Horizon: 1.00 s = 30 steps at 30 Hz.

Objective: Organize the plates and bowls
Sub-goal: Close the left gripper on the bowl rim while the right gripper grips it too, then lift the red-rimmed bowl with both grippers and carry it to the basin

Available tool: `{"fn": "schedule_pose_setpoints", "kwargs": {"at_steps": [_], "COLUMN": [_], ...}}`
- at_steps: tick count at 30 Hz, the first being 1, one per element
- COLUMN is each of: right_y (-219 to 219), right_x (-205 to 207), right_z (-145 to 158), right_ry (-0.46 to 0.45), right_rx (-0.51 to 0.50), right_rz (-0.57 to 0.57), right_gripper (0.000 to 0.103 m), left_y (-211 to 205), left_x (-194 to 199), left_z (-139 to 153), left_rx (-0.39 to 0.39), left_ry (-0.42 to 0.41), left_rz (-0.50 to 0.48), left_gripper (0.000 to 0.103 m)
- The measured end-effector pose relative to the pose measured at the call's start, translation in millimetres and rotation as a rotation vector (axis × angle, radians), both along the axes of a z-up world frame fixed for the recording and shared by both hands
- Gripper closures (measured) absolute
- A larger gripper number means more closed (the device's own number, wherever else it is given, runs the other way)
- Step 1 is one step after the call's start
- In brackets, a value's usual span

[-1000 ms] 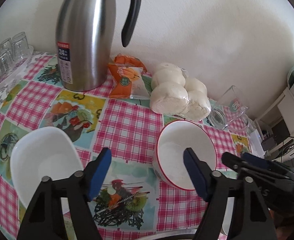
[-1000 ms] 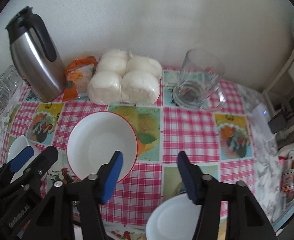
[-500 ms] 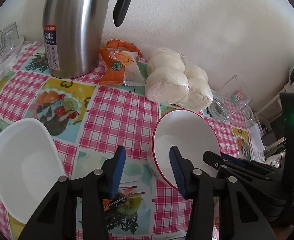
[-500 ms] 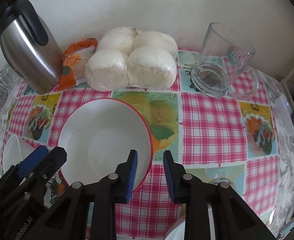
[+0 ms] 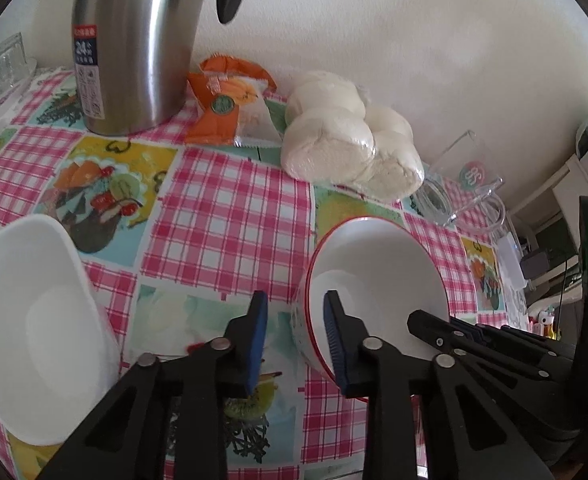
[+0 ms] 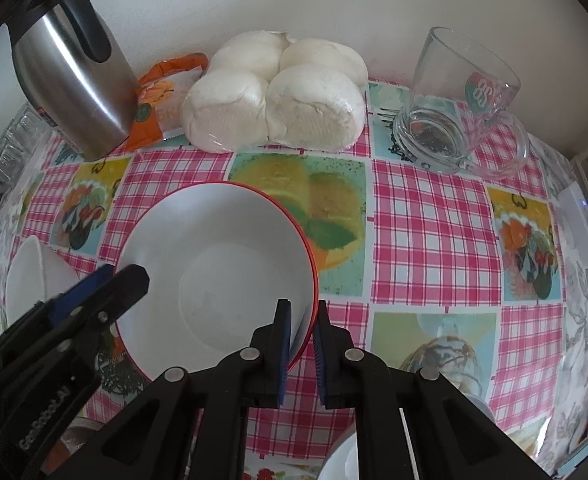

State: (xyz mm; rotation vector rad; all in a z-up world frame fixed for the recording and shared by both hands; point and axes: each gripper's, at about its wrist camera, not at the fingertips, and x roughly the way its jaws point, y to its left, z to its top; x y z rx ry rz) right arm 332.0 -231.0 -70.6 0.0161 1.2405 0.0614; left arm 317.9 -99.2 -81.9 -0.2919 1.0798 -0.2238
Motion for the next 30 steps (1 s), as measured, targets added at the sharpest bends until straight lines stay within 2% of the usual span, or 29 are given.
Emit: {"fn": "schedule_pose_setpoints", "kwargs": {"at_steps": [15,23,30], "right_y": [7.1,2.6,-2.8], "right_x": [7.0,8.5,3.9], "right_z": [-12.5,-25.0,-26.3], "right_ry": [0.001,0.025,0.017], "right_rx": [-0.020,0.057,0.084], "right_rz": [-0.025,-0.070,-0.098], "right_gripper": [0.091,0.090,0.090], "left_y": [-11.0,-11.5,-10.1], "left_x": [-0.3,2.8,-0.3], "left_z": [-16.5,-20.1,-19.9], "left_rx": [0.003,-0.012,-0.026], "left_ry": [0.053,0.063,0.069], "left_rz": [-0.037,-0.029,-0.020], "left_gripper": [0.079,0.079,0.079]}}
